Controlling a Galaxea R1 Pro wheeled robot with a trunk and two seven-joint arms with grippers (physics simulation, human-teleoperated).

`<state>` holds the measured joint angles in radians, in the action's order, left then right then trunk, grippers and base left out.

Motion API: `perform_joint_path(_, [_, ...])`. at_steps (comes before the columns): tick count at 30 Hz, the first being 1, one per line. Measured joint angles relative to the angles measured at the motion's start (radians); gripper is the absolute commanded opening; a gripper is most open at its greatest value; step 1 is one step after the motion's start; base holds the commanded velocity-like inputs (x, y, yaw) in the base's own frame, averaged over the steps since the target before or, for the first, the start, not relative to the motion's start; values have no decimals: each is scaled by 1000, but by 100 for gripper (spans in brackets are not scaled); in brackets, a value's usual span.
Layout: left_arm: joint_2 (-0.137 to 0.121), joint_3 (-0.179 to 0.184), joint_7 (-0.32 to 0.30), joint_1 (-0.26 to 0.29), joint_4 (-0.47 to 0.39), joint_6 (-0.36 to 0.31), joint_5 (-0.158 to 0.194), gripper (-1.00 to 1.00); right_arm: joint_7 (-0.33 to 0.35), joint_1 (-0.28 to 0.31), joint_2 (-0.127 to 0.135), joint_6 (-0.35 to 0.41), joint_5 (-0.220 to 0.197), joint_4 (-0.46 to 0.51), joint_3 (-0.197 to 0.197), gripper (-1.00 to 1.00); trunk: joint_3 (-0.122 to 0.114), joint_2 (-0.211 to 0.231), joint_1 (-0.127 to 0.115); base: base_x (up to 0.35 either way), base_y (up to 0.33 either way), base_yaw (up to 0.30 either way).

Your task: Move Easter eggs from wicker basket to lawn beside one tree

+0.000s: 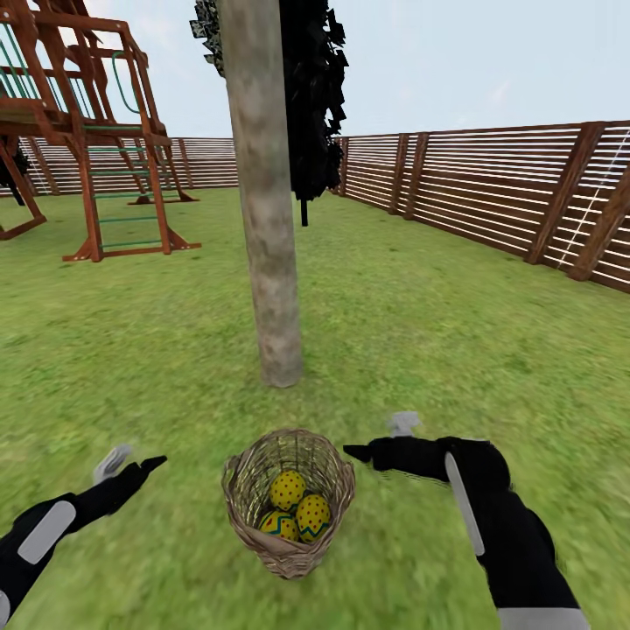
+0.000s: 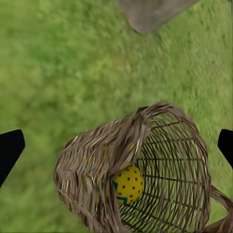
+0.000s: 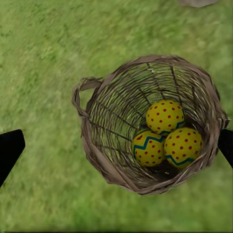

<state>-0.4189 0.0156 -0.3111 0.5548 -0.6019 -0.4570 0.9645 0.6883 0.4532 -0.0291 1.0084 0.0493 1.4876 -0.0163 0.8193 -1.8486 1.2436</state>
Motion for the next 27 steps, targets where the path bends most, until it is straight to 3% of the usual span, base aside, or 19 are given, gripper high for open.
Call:
perform_joint_path(4, [-3, 8, -42, 0, 1, 21, -9, 100, -22, 39, -33, 34, 6, -3, 4, 100, 0, 0, 0, 0, 26, 0])
perform_joint_path(8, [-2, 9, -55, 0, -1, 24, -11, 100, -86, 53, -71, 34, 9, -3, 46, 100, 0, 0, 0, 0, 192, 0])
perform_joint_path(14, [-2, 9, -61, 0, -1, 25, -11, 100, -311, 58, -125, 34, 6, -3, 100, 100, 0, 0, 0, 0, 278, 0])
perform_joint_path(19, [-2, 9, -61, 0, -1, 26, -11, 100, -390, 58, -142, 34, 6, -3, 144, 100, 0, 0, 0, 23, 290, 0])
perform_joint_path(27, [-2, 11, -63, 0, -1, 26, -11, 100, -407, 58, -144, 34, 10, -3, 153, 100, 0, 0, 0, 195, 214, 0])
